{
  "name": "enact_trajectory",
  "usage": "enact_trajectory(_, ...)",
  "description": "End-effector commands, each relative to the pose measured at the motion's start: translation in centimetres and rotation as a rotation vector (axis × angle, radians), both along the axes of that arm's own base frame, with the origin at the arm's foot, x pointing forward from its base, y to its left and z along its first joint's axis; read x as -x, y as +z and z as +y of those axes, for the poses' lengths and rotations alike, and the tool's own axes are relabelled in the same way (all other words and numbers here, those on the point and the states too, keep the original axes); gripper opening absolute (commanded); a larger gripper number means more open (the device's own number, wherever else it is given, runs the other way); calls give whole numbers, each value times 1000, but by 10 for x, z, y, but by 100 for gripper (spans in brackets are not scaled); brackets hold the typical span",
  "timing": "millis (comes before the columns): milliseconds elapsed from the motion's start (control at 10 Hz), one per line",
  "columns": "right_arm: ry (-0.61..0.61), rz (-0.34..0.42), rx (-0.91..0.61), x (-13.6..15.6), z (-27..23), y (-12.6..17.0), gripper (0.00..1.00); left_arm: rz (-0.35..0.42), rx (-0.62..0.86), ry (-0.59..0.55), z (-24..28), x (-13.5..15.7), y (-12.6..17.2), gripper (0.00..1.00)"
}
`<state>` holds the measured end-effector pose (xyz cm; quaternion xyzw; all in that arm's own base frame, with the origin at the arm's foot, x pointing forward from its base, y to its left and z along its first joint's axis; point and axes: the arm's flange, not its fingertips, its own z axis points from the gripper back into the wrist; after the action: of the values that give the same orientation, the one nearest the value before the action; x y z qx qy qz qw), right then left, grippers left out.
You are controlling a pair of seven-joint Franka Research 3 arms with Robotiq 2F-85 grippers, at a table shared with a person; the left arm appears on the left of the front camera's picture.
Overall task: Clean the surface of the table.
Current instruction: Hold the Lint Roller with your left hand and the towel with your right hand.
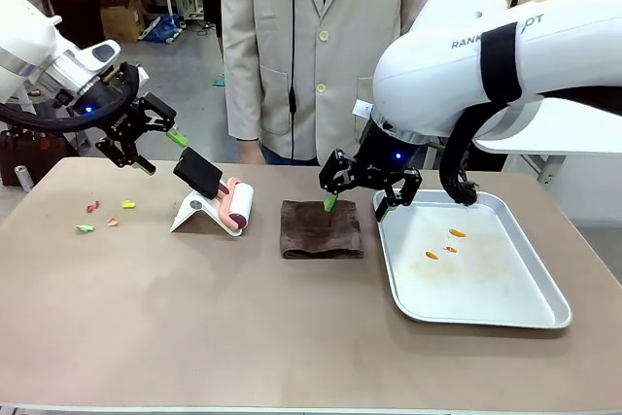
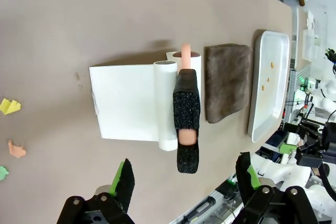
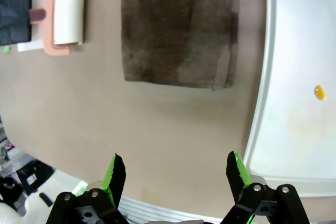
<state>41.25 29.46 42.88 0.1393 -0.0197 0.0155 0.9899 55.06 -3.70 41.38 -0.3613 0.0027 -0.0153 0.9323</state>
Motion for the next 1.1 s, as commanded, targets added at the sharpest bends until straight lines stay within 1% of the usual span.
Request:
enact_trajectory(0,-15,-28,34,-22,11,-5,100,7,4,-1,-11,-8,-6,100)
enact_trajectory(100,-20,-29,32,-30,11,-9,100,7,6,-9,-14,-11,-7,100)
enact_trajectory(300,-60,-67,55,-48,12,-20,100,15,-1,-9,-23,-16,-10,100)
enact_trajectory(500,-74,-56,92,-65,16,-34,100,12,6,0,-28,-21,-12,100)
enact_trajectory(700,-68,-58,93,-76,21,-44,100,2,25,-8,-33,-26,-14,100)
enact_trajectory(900,-99,-54,108,-88,24,-55,100,3,54,-16,-38,-22,-22,100)
enact_trajectory(1000,-114,-40,116,-94,27,-60,100,7,69,-18,-39,-17,-26,100)
